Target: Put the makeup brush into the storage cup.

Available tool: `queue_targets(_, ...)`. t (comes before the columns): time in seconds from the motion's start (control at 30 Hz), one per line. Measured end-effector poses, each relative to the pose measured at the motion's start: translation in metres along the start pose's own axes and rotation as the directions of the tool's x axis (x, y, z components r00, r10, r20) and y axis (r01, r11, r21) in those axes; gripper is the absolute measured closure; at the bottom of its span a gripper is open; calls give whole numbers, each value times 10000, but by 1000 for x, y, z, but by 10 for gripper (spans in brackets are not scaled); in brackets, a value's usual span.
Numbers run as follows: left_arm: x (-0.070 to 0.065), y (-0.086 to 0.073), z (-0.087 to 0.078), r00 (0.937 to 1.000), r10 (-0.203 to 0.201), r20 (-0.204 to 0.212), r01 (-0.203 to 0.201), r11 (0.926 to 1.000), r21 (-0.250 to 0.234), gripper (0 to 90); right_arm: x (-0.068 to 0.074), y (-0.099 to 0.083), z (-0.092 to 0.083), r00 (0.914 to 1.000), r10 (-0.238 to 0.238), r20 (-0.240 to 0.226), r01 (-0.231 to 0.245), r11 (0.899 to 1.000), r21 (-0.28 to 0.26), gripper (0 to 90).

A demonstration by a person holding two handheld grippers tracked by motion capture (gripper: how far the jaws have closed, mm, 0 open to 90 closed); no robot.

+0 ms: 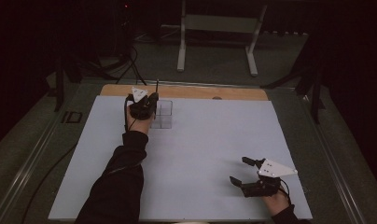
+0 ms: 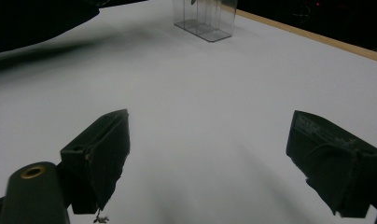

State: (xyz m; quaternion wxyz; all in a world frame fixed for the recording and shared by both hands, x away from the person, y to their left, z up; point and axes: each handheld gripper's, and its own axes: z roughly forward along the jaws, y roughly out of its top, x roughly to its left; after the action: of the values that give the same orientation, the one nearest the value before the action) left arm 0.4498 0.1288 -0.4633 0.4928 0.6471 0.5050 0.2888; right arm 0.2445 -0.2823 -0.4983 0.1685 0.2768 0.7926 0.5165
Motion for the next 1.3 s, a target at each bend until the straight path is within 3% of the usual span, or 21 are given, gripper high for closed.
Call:
queue_targets(0.1,-4,-1,4,9996,141,-231,-127,9982,584,841,0,0,0,10000,5,-11,-5,10000,-6,135)
queue_targets(0.13,-6,0,5,9994,70,-352,-44,9974,726,755,0,0,0,10000,33,-19,-33,10000,7,135)
queue_targets(0.17,-8,1,7,9980,98,-617,-41,9957,922,569,0,0,0,10000,22,-16,-22,10000,21,135)
queue_targets(0.2,-8,1,7,9980,98,-617,-41,9957,922,411,0,0,0,10000,22,-16,-22,10000,21,135)
queue_targets(0.23,-14,2,6,9952,183,-962,-87,9950,993,355,0,0,0,10000,14,-9,-14,10000,17,135)
queue_targets(0.3,-17,5,4,9925,162,-1213,-41,9950,993,321,0,0,0,10000,19,-13,-19,10000,-10,135)
queue_targets(0.5,-21,10,1,9925,317,-1177,-200,9949,991,245,0,0,0,10000,21,-13,-21,10000,8,135)
queue_targets(0.73,-27,16,-5,9929,773,-899,-659,9901,1238,182,-1,0,0,10000,59,-21,-59,10000,19,134)
queue_targets(0.87,-29,19,-9,9943,831,-670,-745,9897,1219,138,-2,-1,0,9999,123,-19,-123,9999,12,134)
queue_targets(0.93,-32,24,-15,9950,988,-116,-966,9877,1229,117,-2,-1,0,9999,152,-1,-152,9999,12,134)
queue_targets(1.13,-35,29,-22,9932,1085,422,-1129,9860,1228,58,-3,-1,0,9998,199,20,-199,9998,21,135)
queue_targets(1.17,-33,31,-27,9905,1088,837,-1178,9867,1116,31,-3,-1,0,9998,210,-3,-210,9998,12,134)
queue_targets(1.3,-33,35,-36,9833,1361,1208,-1495,9826,1102,11,-4,-2,0,9996,291,28,-291,9996,24,134)
